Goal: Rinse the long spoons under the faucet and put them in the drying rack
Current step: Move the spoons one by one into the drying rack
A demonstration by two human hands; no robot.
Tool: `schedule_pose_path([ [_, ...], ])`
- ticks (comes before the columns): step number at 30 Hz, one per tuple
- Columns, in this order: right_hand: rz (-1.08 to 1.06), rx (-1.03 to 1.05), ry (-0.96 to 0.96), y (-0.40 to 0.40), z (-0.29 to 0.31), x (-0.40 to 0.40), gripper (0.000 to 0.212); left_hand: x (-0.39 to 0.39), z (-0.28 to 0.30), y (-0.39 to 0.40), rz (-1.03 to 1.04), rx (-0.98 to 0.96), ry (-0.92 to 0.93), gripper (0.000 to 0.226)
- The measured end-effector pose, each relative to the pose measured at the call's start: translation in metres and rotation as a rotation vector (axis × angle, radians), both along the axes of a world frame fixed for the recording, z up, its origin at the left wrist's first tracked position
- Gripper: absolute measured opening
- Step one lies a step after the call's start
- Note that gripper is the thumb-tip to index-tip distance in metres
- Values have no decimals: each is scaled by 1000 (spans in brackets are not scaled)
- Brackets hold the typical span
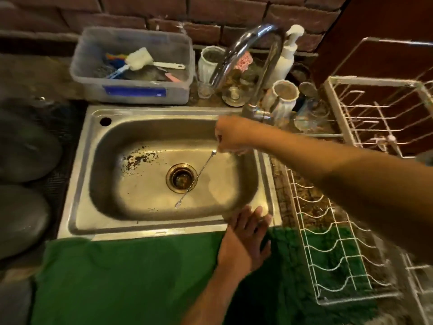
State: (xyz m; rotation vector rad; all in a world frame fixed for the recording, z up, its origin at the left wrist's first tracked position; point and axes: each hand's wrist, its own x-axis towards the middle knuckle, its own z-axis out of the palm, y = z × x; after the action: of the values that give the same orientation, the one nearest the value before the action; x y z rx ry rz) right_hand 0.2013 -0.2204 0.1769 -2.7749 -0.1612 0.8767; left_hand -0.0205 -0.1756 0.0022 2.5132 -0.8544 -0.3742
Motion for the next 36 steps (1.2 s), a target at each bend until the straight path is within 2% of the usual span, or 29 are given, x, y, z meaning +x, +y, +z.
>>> schedule_pose_path([
  [2,-117,54,65,13,-61,11,21,-4,-3,-2,72,-205,5,53],
  [3,-170,76,85,18,-89,15,15,-5,-8,-3,97,-239,-15,52],
  [6,-268,78,155,27,-164,19,11,-9,-19,1,65,-176,-24,57],
  [9,-432,152,280,35,-215,16,9,-5,-16,3,69,-134,-29,58],
  [12,-567,200,289,41,-244,17,21,-8,-16,1,87,-128,-46,58],
  [15,-782,307,322,43,-262,20,17,-11,-20,0,109,-156,-47,57],
  [19,-890,348,283,45,-270,23,13,-11,-17,-1,105,-158,-29,54],
  [23,-875,326,284,45,-268,24,25,-9,-16,-2,95,-184,15,54],
  [27,-818,319,287,44,-253,27,14,-8,-15,0,69,-154,2,55],
  [32,-804,359,350,43,-199,29,10,-5,-10,2,39,-70,22,61],
  [36,-680,380,373,38,-131,18,16,-3,-3,4,25,-81,12,62],
])
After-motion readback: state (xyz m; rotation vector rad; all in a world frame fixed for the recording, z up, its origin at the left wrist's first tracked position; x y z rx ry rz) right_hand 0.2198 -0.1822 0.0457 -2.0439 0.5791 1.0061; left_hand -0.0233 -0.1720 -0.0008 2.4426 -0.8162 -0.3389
